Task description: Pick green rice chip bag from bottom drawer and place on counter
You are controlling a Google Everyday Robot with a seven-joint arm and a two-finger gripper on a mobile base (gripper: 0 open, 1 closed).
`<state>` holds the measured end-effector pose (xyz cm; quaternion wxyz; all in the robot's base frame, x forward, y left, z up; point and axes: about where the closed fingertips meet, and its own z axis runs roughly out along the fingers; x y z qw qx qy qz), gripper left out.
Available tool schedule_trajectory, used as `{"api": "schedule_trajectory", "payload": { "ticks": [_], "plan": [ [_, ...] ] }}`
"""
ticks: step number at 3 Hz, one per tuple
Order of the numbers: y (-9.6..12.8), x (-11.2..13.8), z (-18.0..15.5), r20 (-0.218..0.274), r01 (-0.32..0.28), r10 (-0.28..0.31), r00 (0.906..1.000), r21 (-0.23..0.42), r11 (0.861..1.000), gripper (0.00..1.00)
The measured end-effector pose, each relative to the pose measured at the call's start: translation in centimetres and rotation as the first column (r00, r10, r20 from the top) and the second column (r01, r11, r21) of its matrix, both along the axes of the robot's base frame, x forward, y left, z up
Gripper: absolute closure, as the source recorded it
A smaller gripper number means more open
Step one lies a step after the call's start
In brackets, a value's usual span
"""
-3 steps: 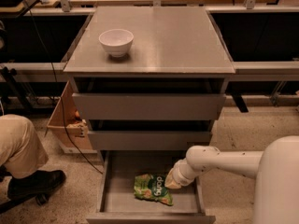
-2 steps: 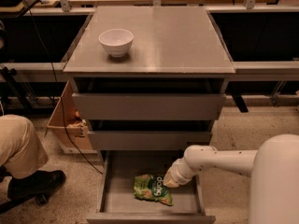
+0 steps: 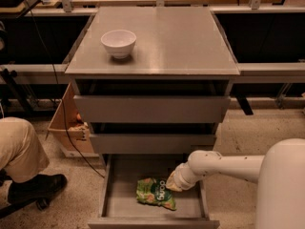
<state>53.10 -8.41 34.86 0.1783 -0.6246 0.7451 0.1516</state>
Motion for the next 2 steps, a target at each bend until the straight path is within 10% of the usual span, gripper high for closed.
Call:
{"api": "schedule_trajectory", "payload": {
  "ticks": [2],
  "plan": [
    [1.2,2.1,-3.8,-0.003,0.023,-0.023,0.9997,0.040,0.999,0.00]
  ]
}}
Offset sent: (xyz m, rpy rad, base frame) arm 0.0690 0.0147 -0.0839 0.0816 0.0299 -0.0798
